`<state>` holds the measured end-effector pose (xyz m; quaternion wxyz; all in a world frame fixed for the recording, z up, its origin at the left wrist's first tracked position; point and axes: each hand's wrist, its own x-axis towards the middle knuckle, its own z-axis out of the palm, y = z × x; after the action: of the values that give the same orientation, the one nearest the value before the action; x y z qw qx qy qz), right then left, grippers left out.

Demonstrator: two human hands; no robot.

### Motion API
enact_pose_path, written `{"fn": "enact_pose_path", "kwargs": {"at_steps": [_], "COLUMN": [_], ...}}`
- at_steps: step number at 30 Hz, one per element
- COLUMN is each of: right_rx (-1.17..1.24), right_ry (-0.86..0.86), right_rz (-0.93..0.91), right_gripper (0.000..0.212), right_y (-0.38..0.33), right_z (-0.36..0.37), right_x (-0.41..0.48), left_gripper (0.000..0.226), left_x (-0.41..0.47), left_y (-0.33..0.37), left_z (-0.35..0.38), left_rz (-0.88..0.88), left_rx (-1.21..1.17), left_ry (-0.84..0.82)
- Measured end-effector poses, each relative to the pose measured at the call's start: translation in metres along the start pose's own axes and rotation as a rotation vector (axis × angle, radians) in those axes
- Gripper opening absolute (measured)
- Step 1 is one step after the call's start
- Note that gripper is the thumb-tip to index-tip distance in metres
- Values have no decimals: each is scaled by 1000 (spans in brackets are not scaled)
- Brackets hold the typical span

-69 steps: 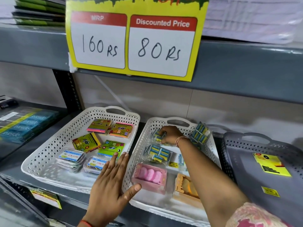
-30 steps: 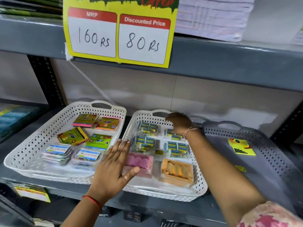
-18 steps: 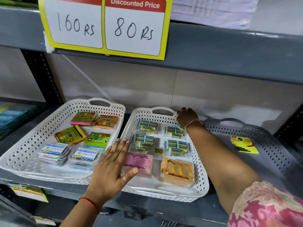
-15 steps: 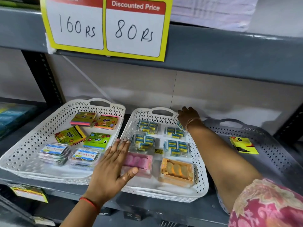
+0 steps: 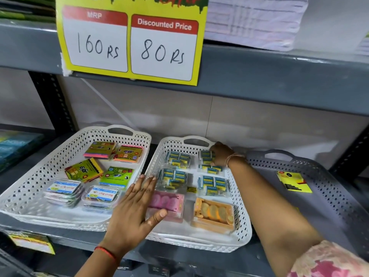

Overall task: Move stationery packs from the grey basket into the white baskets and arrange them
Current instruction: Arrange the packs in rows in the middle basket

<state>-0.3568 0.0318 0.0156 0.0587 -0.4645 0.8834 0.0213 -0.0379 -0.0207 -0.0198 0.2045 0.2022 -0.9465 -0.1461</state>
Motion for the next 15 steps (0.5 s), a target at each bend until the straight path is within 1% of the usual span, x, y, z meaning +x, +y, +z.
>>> {"fn": "enact_pose_path", "kwargs": {"at_steps": [2,5,6,9,10,11,13,14,15], "right_rx": [-18,-6,-7,-15,-6,9,39,43,44], "right_ry": [-64,-96,-102,-118,-120,-115,-119,-123,-128], "right_rz": [29,71,68,20,2,-6,-2,0,-2], "right_gripper": [55,58,62,84,88,89,88,86,83], "right_y": [-2,-1,0,2,2,3,5,6,7], "right_z": [15,25,25,24,24,25,28,29,29], "right_x": [1,1,2,2,2,5,7,9,10], "left_gripper": [96,99,102,112,109,100,71,59,52], "left_x": [0,-1,1,25,40,61,107,130,150], "left_y": [0,1,1,-3,-6,-11,-18,-20,-20], "left_z": [0,-2,-4,-15,-20,-22,-25,-24,-21], "left_rz": [-5,-17,-18,-38,-62,-79,-79,-51,-30], "left_rx": [5,-5,-8,-19,-21,-17,17,42,56], "left_ry": [-1,-24,-42,-119,-125,-119,-143,-168,-200]}}
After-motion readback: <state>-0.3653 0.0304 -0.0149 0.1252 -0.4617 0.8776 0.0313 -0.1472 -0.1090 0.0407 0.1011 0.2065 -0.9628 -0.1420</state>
